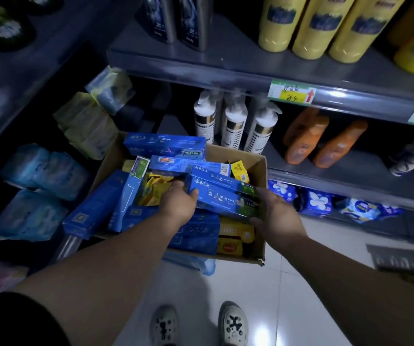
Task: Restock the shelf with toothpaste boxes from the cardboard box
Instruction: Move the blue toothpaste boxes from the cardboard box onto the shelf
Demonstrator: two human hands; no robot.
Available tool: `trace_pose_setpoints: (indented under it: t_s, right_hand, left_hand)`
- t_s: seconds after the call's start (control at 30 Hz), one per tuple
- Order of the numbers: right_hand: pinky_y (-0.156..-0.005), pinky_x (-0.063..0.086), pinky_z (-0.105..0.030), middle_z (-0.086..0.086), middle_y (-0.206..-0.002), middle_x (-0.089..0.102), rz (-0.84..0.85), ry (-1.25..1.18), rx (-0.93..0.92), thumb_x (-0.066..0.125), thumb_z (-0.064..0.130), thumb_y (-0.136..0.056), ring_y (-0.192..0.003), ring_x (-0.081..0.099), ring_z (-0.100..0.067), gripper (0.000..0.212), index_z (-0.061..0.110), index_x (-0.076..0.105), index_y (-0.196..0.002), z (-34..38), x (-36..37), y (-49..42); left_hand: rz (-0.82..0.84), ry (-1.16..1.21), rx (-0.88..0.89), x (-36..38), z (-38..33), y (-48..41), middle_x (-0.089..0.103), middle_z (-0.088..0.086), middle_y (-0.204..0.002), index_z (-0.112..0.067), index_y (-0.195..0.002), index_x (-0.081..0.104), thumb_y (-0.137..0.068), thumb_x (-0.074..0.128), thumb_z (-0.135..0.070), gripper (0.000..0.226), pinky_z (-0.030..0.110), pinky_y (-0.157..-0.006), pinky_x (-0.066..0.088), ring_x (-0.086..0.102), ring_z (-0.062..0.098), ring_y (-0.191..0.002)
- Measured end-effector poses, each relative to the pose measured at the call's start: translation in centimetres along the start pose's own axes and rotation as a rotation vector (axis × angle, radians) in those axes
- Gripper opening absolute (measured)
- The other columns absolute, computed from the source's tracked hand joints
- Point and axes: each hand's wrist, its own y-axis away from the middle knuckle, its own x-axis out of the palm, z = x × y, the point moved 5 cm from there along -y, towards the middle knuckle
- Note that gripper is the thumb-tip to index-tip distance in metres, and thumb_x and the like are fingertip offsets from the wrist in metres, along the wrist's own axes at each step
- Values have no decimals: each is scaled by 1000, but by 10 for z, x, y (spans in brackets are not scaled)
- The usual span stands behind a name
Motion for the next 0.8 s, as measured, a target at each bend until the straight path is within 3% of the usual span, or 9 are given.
trace_pose_setpoints:
  t_s: [0.07,0.1,0.17,0.23,0.3,0.4,0.5,0.63,0.8]
  right_hand:
    - [-99,44,-33,-2,-140,51,11,-16,5,74,22,-81,-124,51,-23,76,30,35,-146,3,1,-4]
    - [-98,45,-33,-2,-139,52,12,-25,9,75,22,-80,-123,51,-23,77,30,35,-146,4,0,-7]
    - [-98,45,-33,-2,-138,52,20,-34,16,77,25,-78,-122,52,-22,81,30,34,-146,6,-1,-11]
    - [-99,45,-33,0,-141,50,51,-25,17,81,29,-75,-124,50,-21,89,31,31,-148,9,-3,-16]
    - [-100,43,-31,-1,-143,47,107,-19,10,83,28,-73,-126,48,-22,94,32,28,-149,14,-5,-20]
    - [-92,41,-25,-3,-137,52,136,-20,-22,80,26,-76,-120,52,-21,80,29,39,-145,21,-10,-27]
    - [-85,40,-23,-5,-129,58,56,-40,-40,78,27,-78,-114,56,-22,64,22,52,-136,20,-26,-38]
    - [-82,38,-25,-10,-124,60,-72,-54,4,79,24,-78,-113,56,-28,61,18,54,-133,4,-53,-54]
    - [-79,36,-25,-12,-121,60,-110,-5,39,79,23,-78,-109,56,-30,61,19,54,-133,-15,-62,-62]
  left_hand:
    - [-1,77,-19,0,1,-4,50,0,-93,-7,-136,40,-100,49,-27,42,40,-85,44,49,18,-76]
    - [-6,104,-27,-3,3,-6,50,-1,-91,-8,-135,42,-100,50,-26,40,38,-83,43,48,14,-74]
    - [0,150,-33,-12,5,-7,55,3,-102,-11,-135,44,-98,52,-25,40,39,-84,47,56,20,-85]
    - [5,202,-47,-26,7,-7,55,5,-115,-12,-136,45,-98,53,-25,42,45,-97,47,58,26,-100]
    - [20,287,-53,-36,5,-7,52,6,-124,-9,-138,44,-98,53,-21,42,42,-100,46,56,27,-107]
    - [56,402,-4,-44,-9,-7,50,11,-130,-3,-138,43,-98,52,-13,42,31,-95,46,55,23,-105]
    - [96,472,61,-45,-21,-12,48,13,-138,-8,-144,36,-97,54,-23,52,28,-93,46,59,20,-103]
    - [54,177,181,-40,-23,-22,45,3,-144,-20,-149,29,-96,52,-38,60,33,-98,41,51,20,-121]
    - [60,-213,284,-20,-15,-40,29,6,-155,-19,-151,26,-95,58,-24,64,40,-110,35,32,25,-140]
